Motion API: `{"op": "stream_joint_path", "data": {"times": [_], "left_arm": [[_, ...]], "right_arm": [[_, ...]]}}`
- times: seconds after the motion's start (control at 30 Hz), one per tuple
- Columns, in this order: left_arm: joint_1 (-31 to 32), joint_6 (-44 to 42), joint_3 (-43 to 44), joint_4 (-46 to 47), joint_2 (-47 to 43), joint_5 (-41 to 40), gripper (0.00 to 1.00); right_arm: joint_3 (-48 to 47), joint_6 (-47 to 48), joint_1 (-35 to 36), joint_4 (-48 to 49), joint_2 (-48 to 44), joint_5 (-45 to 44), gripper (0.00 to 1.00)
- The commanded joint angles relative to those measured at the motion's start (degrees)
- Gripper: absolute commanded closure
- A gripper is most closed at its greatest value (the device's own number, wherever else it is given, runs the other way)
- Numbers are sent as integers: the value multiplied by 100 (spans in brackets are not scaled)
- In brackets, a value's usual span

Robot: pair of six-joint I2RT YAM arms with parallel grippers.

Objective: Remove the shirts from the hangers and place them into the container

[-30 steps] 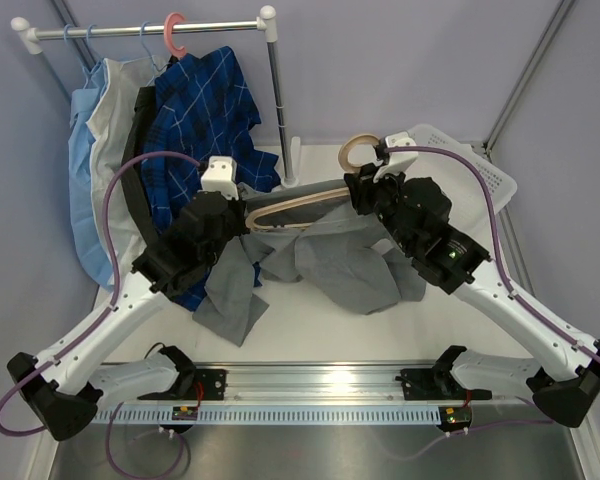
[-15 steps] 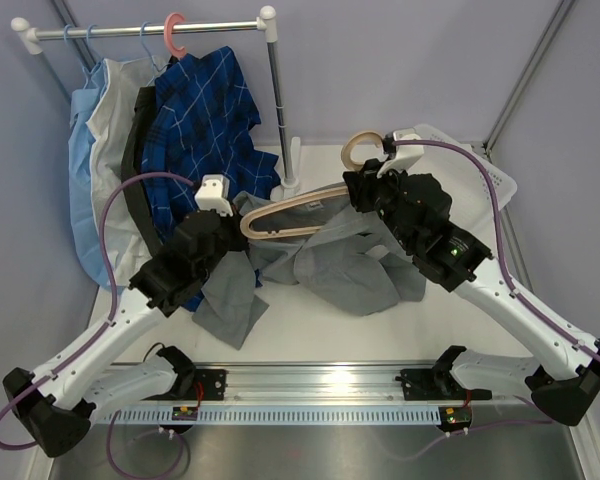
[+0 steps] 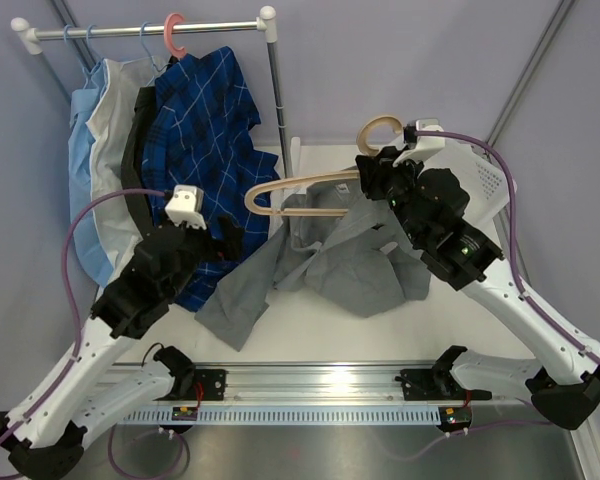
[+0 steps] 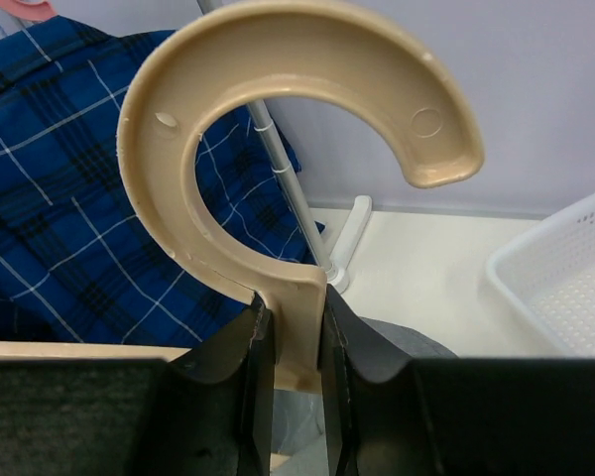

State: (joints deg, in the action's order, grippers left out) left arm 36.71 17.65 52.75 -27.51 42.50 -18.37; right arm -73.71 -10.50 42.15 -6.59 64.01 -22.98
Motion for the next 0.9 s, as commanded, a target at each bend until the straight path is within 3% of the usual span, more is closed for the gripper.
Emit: {"op": "stream_joint_path", "data": {"times": [0.0, 0.17, 0.37, 0.6, 0.87], "left_arm": [[-59, -858, 578, -290, -321, -54, 1], [-59, -1658, 1130, -308, -313, 1639, 1], [-59, -2186, 2010, -457, 688, 3083, 1], [-59, -2143, 3065, -993, 1840, 3498, 5], [-59, -2002, 2820, -1275, 2131, 3569, 26]], "right_arm": [[-39, 355, 4, 457, -134, 161, 100], [173, 690, 4, 579, 15, 803, 100], [199, 786, 4, 966, 322, 1621, 100], [147, 1006, 4, 1230, 683, 2210, 100], [94, 1006, 4, 1327, 859, 2272, 100]]}}
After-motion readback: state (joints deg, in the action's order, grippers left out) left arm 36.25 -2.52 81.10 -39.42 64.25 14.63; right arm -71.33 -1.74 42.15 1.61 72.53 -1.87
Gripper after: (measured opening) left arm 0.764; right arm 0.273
